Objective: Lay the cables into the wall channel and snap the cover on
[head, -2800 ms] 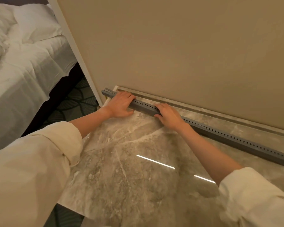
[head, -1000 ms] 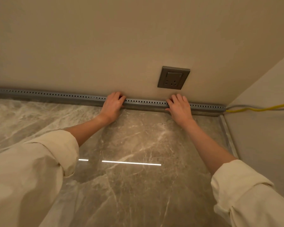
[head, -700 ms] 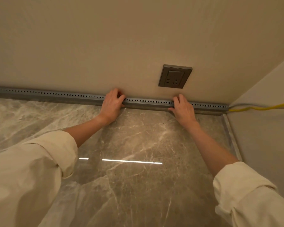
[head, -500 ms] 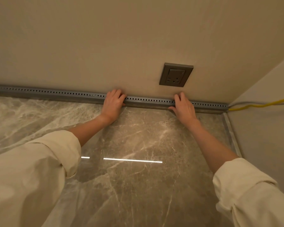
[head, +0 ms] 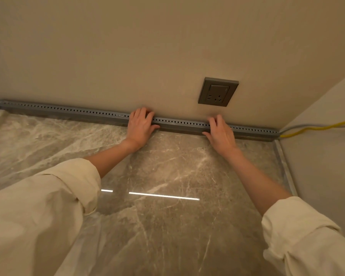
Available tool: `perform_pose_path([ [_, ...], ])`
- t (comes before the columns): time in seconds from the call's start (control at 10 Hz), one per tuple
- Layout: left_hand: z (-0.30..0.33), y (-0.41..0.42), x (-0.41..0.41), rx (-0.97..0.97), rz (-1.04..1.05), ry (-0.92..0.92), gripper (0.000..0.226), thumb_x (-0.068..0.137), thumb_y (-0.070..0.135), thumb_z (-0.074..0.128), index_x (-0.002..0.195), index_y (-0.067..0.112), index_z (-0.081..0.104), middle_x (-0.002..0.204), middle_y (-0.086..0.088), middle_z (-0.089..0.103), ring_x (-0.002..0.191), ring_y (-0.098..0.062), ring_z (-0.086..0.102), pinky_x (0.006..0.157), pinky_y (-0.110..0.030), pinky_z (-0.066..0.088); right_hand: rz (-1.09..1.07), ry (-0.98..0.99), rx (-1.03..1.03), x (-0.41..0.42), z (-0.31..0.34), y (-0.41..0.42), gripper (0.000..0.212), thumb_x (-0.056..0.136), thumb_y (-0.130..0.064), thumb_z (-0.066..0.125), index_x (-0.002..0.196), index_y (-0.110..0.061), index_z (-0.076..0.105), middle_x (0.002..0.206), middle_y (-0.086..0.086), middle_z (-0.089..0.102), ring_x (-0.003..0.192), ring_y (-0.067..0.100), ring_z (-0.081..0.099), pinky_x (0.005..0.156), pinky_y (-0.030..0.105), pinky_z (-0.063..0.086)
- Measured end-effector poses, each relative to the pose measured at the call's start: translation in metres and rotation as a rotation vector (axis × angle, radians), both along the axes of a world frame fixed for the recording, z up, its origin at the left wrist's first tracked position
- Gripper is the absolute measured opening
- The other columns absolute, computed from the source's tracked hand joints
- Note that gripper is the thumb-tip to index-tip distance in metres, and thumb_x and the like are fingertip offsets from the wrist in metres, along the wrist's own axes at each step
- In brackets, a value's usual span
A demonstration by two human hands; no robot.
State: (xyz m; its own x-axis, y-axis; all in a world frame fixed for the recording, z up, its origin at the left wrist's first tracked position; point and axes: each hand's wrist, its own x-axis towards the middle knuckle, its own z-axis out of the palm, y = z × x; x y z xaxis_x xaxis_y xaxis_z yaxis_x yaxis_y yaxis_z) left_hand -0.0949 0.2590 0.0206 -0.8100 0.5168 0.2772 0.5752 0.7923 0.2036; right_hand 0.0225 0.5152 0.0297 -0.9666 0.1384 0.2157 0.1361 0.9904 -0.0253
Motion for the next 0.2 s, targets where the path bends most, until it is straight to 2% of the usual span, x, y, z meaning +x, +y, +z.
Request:
perform_pose_path([
  [0.2, 0.0004, -0.0117, 0.0048, 0.003, -0.039, -0.036, 0.046, 0.083, 0.034, 0.066, 0.118, 0.007, 0.054, 0.113, -0.016, 0.056, 0.107, -0.033, 0.050, 0.096, -0.043, 0.038, 0.032, 0.069, -0.009, 0.0056, -0.0035, 0.0005, 0.032, 0.088, -0.022, 0.061, 0.112, -0.004, 0.049, 0.104, 0.017, 0.052, 0.081, 0.029, 0.057, 0.066, 0.038, 0.051],
])
